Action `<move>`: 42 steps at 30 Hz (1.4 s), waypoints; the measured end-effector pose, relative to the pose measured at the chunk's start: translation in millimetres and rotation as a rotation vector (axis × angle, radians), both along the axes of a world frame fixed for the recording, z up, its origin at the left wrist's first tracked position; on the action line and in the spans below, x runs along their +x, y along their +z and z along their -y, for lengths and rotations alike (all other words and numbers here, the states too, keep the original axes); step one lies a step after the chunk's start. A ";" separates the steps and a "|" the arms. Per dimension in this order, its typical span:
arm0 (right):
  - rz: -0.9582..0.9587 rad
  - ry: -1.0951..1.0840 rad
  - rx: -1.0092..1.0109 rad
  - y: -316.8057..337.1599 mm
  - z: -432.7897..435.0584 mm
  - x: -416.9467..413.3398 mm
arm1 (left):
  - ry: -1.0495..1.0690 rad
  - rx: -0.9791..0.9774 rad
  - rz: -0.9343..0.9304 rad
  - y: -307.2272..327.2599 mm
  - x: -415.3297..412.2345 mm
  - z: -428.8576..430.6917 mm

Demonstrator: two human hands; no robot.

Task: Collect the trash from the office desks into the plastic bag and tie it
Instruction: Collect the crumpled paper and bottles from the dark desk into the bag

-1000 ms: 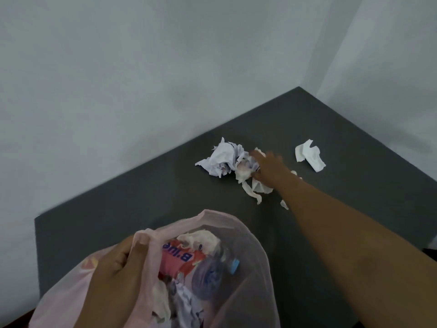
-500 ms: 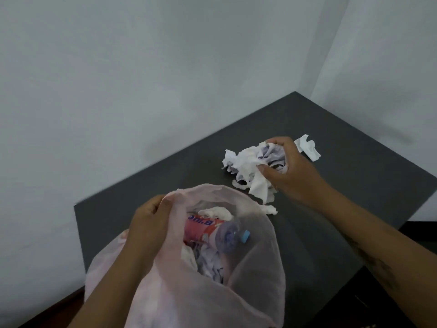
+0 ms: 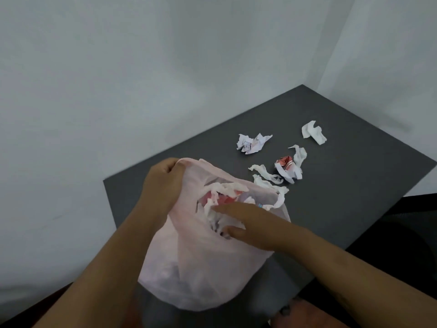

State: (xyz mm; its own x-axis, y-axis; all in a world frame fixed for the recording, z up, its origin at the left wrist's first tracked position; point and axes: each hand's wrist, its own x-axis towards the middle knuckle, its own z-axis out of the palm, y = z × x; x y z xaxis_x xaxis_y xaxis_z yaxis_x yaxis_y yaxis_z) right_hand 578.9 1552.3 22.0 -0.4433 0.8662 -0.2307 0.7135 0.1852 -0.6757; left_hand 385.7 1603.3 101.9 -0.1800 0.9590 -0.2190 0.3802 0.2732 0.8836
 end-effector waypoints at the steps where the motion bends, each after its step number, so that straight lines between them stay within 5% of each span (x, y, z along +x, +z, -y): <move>1: -0.021 -0.010 0.028 2.0 1.0 -0.4 | -0.008 0.003 -0.014 -1.1 1.1 1.4; 6: -0.356 -0.458 0.163 1.5 -31.5 43.9 | -0.037 0.000 -0.068 -13.7 10.7 1.1; 9: -0.107 -0.683 0.239 -30.8 -74.2 101.3 | -0.044 -0.010 -0.069 -22.5 21.2 -5.2; 14: 0.413 -0.588 -0.073 -99.6 -135.5 158.8 | -0.031 -0.042 -0.113 -37.5 41.6 -16.7; 21: 0.634 -0.301 0.269 -142.4 -150.7 130.4 | -0.020 -0.080 -0.121 -40.9 44.6 -12.4; 27: 0.454 -0.289 0.373 -142.9 -145.9 136.2 | 0.013 -0.113 -0.132 -36.7 38.4 -5.7; 33: -0.083 -0.512 0.395 -64.3 -143.1 138.5 | 0.012 -0.080 -0.150 -31.4 38.9 -18.9; 37: -0.286 -0.268 0.377 -4.7 -76.7 89.2 | 0.022 -0.105 -0.121 -29.9 38.4 -22.8; 42: -0.166 0.115 0.117 12.4 -38.0 15.7 | 0.045 -0.050 -0.098 -15.4 39.0 -23.5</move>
